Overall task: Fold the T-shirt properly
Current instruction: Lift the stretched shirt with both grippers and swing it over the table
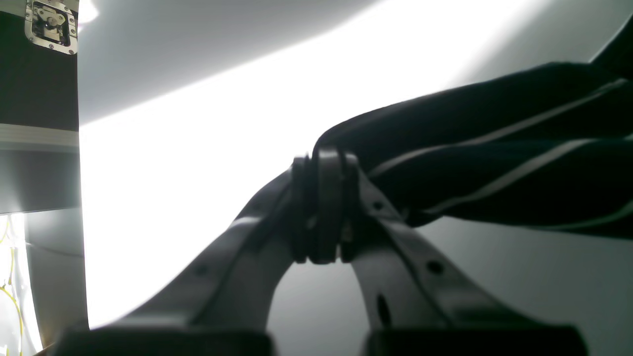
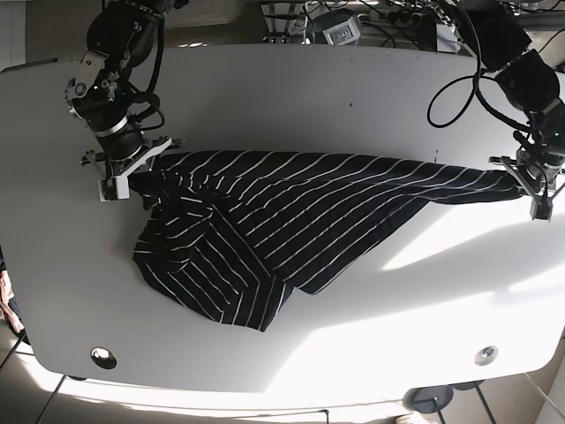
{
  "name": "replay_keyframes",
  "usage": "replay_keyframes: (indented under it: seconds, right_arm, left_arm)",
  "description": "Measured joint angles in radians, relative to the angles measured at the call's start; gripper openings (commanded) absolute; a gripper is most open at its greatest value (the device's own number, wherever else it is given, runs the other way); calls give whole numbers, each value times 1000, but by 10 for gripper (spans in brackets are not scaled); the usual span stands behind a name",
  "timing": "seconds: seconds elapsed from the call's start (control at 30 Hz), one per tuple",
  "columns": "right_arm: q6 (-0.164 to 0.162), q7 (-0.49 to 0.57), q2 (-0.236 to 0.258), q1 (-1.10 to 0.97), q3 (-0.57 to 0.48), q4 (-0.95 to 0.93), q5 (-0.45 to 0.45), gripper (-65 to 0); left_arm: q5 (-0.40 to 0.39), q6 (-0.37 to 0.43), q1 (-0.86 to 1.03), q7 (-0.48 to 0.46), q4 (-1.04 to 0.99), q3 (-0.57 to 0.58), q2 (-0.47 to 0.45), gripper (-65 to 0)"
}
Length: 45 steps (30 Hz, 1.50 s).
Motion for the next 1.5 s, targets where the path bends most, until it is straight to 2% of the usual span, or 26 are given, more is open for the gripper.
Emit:
replay_keyframes:
  seconds: [0.13, 0.2, 0.3, 0.37, 0.47, 0.67, 0.77, 0.83, 0.97, 1.03, 1.13, 1.27, 1.37, 1.5]
  right_arm:
    - [0, 1, 0, -91, 66, -3, 89, -626]
    - [1, 1, -5, -125, 91, -6, 113, -585]
    - [-2, 5, -41, -176, 133, -6, 138, -422]
    - [2, -2, -57, -203, 183, -16, 136, -246]
    - [2, -2, -48, -189, 222, -48, 134, -189]
    - [5, -3, 21, -40, 226, -45, 130, -182]
    - [5, 0, 89, 55, 135, -88, 134, -184]
    - [6, 1, 158, 146, 43, -176, 134, -187]
    - [6, 0, 232, 303, -58, -386, 133, -189]
    - [5, 11, 287, 444, -135, -587, 133, -189]
    - [6, 116, 346, 612, -248, -872, 134, -189]
    - [10, 246, 362, 717, -314, -1130, 133, -189]
    - [71, 320, 362, 755, -314, -1287, 134, -190]
    - [82, 370, 360, 753, -314, -1372, 129, -190]
  left_arm:
    - [0, -3, 57, 0, 0, -21, -2, -650]
    - [0, -4, 66, 0, 0, -23, -2, -650]
    - [4, -6, 65, 0, 0, -24, -3, -650]
    - [8, -5, 65, 0, 0, -25, -3, -650]
    - [14, -3, 64, -1, 0, -27, -3, -650]
    - [14, -3, 65, -1, 0, -28, -6, -650]
    - [14, -3, 63, -1, 0, -28, -6, -650]
    - [14, -3, 62, -1, 0, -28, -6, -650]
    - [14, -3, 61, 0, 0, -28, -6, -650]
    - [15, -3, 62, 0, 0, -28, -6, -650]
    - [15, -3, 60, 0, 0, -28, -6, -650]
    - [15, -3, 60, 0, 0, -28, -6, -650]
    - [15, -3, 60, 0, 0, -28, -6, -650]
    - [15, -3, 60, 0, 0, -28, -6, -650]
